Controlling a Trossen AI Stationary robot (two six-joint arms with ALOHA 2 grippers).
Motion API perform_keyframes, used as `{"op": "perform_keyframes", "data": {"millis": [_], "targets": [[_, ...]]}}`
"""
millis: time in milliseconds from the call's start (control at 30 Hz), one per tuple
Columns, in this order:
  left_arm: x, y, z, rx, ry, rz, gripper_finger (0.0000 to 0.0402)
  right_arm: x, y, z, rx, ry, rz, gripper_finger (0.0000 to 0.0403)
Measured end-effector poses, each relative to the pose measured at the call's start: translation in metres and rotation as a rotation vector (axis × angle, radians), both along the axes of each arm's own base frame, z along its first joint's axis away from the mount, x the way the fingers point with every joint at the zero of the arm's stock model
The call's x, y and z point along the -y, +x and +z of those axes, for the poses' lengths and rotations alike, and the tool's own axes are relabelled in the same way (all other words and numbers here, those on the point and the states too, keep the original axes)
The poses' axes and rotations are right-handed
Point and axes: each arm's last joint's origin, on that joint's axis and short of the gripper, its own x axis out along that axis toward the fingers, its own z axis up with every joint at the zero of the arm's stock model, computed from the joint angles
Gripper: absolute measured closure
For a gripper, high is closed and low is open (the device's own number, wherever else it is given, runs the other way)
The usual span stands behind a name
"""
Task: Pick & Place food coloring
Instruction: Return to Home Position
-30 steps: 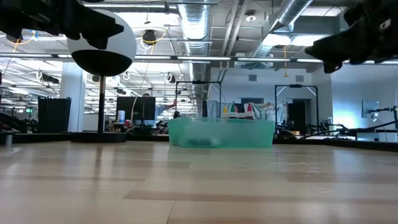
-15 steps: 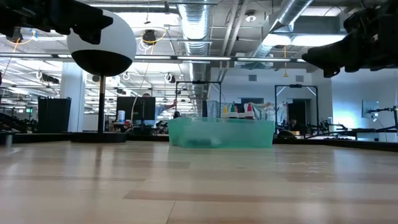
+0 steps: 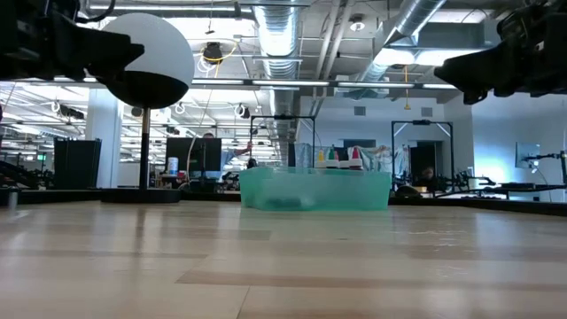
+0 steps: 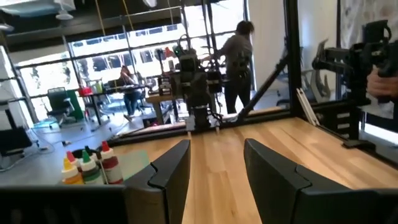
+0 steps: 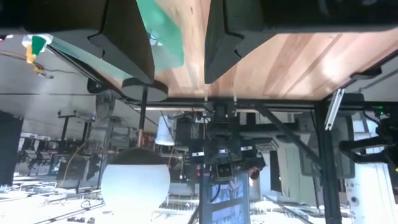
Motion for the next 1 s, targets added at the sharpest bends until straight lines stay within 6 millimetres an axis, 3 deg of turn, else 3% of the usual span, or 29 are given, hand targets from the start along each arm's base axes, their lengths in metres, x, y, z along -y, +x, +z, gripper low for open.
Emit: {"op": "perform_keyframes", "data": {"millis": [233,567,800,1000], "targets": [[0.0,0.0,-0.006,-0.057,0.042,0.004,0.0256,0.0,0.0,-0.003,-0.029,0.037,-0.008,0.0269],[-0.003,0.0,-0.008,-0.08,-0.044,0.101,0.0256,0.001,0.0,-0.008,-0.081,0.059,-0.029,0.0269],[0.003,-0.001,-0.002,-0.036,0.102,-0.077,0.0256,0.001,0.0,-0.009,-0.082,0.059,-0.029,0.0269],[0.003,0.0,-0.008,-0.067,0.082,-0.105,0.0256,0.001,0.0,-0.009,-0.082,0.059,-0.029,0.0269]]}}
